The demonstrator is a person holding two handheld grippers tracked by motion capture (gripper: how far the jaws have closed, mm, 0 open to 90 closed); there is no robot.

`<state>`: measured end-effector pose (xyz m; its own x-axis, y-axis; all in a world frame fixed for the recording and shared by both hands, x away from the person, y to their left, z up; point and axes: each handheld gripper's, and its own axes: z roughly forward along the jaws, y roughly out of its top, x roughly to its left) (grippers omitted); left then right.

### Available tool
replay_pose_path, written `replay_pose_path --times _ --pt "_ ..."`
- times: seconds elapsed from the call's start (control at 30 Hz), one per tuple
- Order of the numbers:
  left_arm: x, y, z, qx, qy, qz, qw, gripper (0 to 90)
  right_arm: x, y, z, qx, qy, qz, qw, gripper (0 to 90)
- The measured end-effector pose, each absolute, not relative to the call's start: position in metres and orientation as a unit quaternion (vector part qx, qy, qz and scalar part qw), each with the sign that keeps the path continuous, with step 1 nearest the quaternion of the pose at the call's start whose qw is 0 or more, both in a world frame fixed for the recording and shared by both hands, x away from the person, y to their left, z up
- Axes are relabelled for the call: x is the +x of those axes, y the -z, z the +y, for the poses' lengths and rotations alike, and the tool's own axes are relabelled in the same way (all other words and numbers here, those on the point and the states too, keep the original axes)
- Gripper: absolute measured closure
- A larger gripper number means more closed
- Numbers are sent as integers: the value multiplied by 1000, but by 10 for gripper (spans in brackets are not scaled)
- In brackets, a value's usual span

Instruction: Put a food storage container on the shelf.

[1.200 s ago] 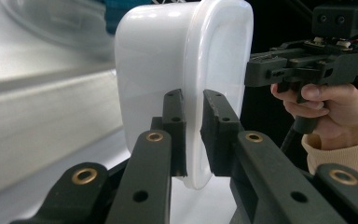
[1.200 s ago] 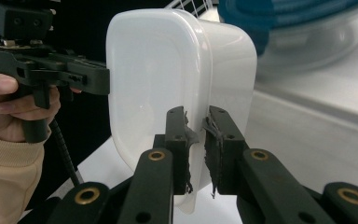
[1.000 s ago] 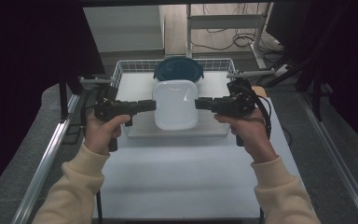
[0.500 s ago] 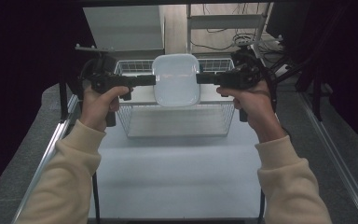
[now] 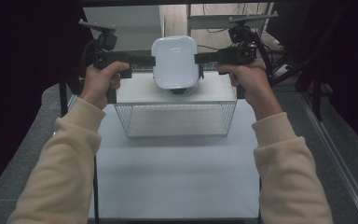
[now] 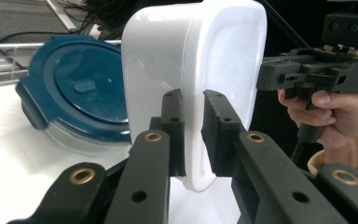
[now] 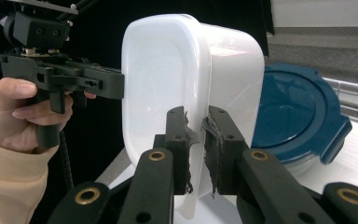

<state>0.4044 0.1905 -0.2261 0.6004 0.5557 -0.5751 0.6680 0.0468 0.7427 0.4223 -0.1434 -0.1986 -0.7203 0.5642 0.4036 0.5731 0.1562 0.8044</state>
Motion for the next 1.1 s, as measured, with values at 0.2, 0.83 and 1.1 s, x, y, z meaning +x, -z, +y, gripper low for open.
replay_pose_path --times 0.2,0.83,1.1 --pt "428 224 191 693 61 459 553 791 445 203 -143 -393 526 -754 23 798" --pt "494 259 197 619 162 519 567 738 522 235 -146 -496 519 -684 132 742" --pt "501 267 197 612 163 525 568 710 527 243 -146 -513 520 -671 132 725"
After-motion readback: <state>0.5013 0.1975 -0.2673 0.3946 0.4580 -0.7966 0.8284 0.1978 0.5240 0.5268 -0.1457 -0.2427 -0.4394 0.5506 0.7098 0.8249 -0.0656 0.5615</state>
